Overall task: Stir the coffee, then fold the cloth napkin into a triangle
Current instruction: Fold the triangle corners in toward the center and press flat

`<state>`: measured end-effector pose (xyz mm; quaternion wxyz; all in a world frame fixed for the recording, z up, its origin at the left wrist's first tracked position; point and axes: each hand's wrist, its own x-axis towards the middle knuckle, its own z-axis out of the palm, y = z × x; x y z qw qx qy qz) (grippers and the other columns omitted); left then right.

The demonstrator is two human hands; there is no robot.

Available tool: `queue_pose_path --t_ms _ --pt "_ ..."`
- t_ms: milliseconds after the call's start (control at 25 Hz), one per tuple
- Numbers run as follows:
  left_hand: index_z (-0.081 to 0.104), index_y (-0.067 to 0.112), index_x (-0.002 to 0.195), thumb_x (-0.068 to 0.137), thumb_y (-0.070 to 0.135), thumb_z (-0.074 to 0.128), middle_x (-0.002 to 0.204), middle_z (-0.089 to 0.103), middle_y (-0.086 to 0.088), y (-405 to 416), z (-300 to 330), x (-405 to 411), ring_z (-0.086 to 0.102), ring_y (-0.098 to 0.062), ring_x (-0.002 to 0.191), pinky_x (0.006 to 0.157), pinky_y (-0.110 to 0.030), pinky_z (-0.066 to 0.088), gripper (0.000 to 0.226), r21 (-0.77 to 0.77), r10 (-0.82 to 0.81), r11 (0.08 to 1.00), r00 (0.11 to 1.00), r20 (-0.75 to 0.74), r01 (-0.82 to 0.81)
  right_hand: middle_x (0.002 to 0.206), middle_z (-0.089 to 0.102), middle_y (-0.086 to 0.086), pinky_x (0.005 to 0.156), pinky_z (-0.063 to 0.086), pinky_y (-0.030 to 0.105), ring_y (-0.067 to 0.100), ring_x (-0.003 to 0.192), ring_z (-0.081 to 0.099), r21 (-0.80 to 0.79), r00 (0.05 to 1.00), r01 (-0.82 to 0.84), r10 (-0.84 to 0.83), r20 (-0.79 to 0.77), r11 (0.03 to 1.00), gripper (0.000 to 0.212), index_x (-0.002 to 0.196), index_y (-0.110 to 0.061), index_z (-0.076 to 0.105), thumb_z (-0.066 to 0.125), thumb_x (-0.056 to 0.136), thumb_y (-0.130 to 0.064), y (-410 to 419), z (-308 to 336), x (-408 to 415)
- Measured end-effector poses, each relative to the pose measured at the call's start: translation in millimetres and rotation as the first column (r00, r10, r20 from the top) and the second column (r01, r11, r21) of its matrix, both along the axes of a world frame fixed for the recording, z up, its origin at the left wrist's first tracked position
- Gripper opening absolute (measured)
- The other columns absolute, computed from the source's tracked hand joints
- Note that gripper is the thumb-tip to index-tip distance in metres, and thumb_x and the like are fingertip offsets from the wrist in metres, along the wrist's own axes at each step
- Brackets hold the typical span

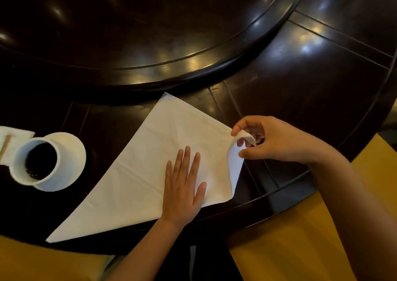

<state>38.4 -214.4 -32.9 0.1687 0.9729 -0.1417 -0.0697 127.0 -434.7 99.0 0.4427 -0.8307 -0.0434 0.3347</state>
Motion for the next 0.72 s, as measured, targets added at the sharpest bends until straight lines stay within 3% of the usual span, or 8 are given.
queue_pose_path --t_ms 120,200,280,360,520,600,720 --pt "0.007 0.020 0.148 0.097 0.053 0.008 0.151 0.016 -0.012 2.3 -0.1 -2.4 0.024 -0.035 0.138 0.104 -0.062 0.019 0.061 -0.138 0.046 0.989 0.999 0.018 -0.043 0.083 0.062 -0.008 0.065 0.049 0.024 0.011 0.076 0.060 -0.177 0.979 -0.061 0.093 0.179 0.982 0.019 0.088 -0.027 0.062 0.067 0.077 -0.012 24.7 -14.0 24.7" --pt "0.003 0.023 0.149 0.097 0.052 0.009 0.154 0.012 -0.011 4.1 -2.6 -3.7 0.017 -0.033 0.141 0.109 -0.059 0.016 0.060 -0.186 0.073 0.980 0.997 0.036 -0.065 0.079 0.060 -0.004 0.061 0.046 0.024 0.009 0.071 0.057 -0.188 0.962 -0.038 0.087 0.258 0.981 0.002 0.081 -0.020 0.065 0.067 0.079 -0.019 44.2 -23.8 41.2" --pt "0.000 0.025 0.149 0.096 0.051 0.011 0.156 0.004 -0.006 5.7 -6.1 -4.5 0.008 -0.025 0.143 0.115 -0.051 0.009 0.060 -0.214 0.094 0.973 0.994 0.052 -0.081 0.076 0.057 -0.009 0.057 0.044 0.014 0.003 0.068 0.055 -0.164 0.965 -0.046 0.086 0.247 0.985 0.004 0.080 -0.020 0.067 0.068 0.081 -0.024 62.5 -36.4 58.5" --pt "0.001 0.025 0.149 0.096 0.050 0.012 0.157 0.000 -0.002 6.4 -8.1 -4.7 0.003 -0.022 0.144 0.116 -0.046 0.004 0.060 -0.223 0.100 0.971 0.994 0.050 -0.087 0.085 0.062 -0.007 0.062 0.045 0.013 0.006 0.077 0.060 -0.151 0.976 -0.024 0.056 0.210 0.988 0.014 0.095 -0.015 0.069 0.065 0.085 -0.022 78.5 -52.0 76.3" --pt "0.007 0.021 0.150 0.095 0.051 0.012 0.156 0.010 -0.006 5.9 -10.0 -3.3 0.011 -0.026 0.143 0.108 -0.059 0.011 0.062 -0.072 0.065 0.995 0.997 0.050 -0.061 0.097 0.066 0.008 0.082 0.052 0.031 0.018 0.089 0.061 -0.177 0.967 0.089 -0.042 0.252 0.980 0.017 0.101 -0.009 0.066 0.063 0.086 -0.018 103.3 -78.5 99.5" --pt "0.013 0.019 0.149 0.095 0.050 0.017 0.155 0.013 -0.005 5.5 -10.4 -2.4 0.013 -0.025 0.143 0.107 -0.059 0.011 0.063 -0.014 0.045 0.999 0.998 0.052 -0.044 0.095 0.067 0.010 0.090 0.051 0.041 0.022 0.089 0.061 -0.197 0.963 0.127 -0.072 0.261 0.972 0.016 0.098 -0.008 0.067 0.062 0.087 -0.019 110.8 -88.9 104.6" --pt "0.018 0.016 0.147 0.095 0.049 0.016 0.154 0.017 -0.006 4.1 -10.2 -1.9 0.016 -0.024 0.141 0.108 -0.057 0.013 0.062 0.035 0.030 0.999 0.999 0.030 -0.031 0.090 0.068 0.011 0.093 0.047 0.048 0.024 0.087 0.061 -0.207 0.956 0.170 -0.110 0.274 0.963 0.016 0.093 -0.010 0.068 0.059 0.089 -0.023 117.7 -100.4 106.0"
